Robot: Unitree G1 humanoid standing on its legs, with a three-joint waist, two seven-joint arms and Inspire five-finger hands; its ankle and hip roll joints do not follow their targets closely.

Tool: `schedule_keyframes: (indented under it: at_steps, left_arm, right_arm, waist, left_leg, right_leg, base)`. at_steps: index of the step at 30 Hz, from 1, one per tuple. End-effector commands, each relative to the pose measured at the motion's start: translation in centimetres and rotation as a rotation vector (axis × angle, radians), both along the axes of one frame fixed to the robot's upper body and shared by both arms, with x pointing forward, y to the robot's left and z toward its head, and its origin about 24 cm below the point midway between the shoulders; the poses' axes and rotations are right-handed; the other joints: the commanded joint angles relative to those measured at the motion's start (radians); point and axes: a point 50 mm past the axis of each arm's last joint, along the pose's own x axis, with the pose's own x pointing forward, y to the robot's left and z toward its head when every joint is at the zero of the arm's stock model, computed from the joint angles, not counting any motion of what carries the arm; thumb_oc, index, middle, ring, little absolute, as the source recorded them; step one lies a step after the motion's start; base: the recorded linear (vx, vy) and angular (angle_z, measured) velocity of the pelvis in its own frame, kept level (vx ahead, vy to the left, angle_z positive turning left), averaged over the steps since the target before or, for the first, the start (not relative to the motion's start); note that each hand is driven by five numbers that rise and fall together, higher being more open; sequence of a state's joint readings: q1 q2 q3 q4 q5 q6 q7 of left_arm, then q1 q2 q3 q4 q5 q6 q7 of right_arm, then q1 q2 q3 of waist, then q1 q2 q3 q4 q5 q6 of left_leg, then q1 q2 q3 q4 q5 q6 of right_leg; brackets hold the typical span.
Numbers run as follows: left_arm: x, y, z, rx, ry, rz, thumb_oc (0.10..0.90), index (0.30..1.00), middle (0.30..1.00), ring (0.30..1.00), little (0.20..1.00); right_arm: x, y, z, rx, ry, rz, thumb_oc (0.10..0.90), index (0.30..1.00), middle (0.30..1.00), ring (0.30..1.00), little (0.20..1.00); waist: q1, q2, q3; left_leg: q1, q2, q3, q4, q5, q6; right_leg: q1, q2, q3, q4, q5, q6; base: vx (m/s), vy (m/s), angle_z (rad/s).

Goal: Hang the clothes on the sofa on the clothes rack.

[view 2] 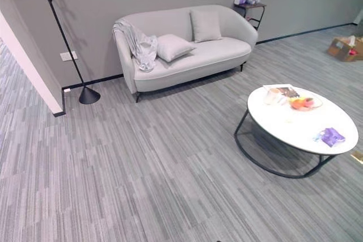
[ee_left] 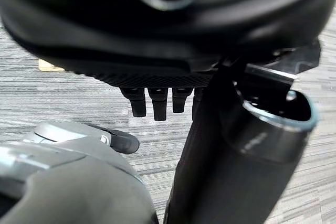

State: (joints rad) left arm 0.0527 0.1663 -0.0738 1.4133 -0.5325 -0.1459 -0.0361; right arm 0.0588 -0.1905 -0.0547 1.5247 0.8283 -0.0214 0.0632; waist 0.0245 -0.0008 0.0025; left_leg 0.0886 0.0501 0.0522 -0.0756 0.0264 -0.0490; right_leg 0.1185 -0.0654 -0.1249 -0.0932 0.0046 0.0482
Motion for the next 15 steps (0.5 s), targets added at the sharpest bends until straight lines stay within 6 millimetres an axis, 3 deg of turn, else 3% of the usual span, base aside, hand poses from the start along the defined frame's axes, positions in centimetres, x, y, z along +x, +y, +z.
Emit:
schedule_keyframes:
  at_steps: [1,8,15]
  left_arm:
    - [1.5,-0.1,0.1,0.001,-0.026,0.034,0.800,0.900,0.900,0.900,0.900]
    - [1.8,-1.4,-0.1,-0.026,-0.008,-0.083,0.800,0.900,0.900,0.900,0.900]
    - [1.3,-2.0,-0.2,-0.047,0.024,-0.181,0.800,0.900,0.900,0.900,0.900]
  right_arm:
    - [1.7,0.7,-0.1,0.012,-0.026,0.048,0.800,0.900,0.900,0.900,0.900]
    - [3.6,1.7,-0.2,0.032,-0.065,0.239,0.800,0.900,0.900,0.900,0.900]
    - [3.6,1.8,-0.2,0.037,-0.041,0.365,0.800,0.900,0.900,0.900,0.900]
  waist:
    - [0.019,-0.022,0.002]
    - [0.018,-0.026,-0.005]
    - [0.012,-0.026,-0.015]
  left_leg:
    - [-0.029,0.011,-0.058,-0.012,-0.006,-0.033]
    - [-0.027,0.014,-0.054,-0.012,-0.006,-0.030]
    - [-0.020,0.015,-0.049,-0.012,-0.012,-0.029]
  right_leg:
    - [-0.016,-0.025,-0.019,0.006,0.032,0.058]
    - [-0.016,-0.023,-0.015,0.006,0.033,0.058]
    - [-0.016,-0.023,-0.007,0.006,0.035,0.057]
  base:
    - [-0.01,-0.011,-0.09]
    - [-0.01,-0.005,-0.05]
    - [0.00,0.000,0.00]
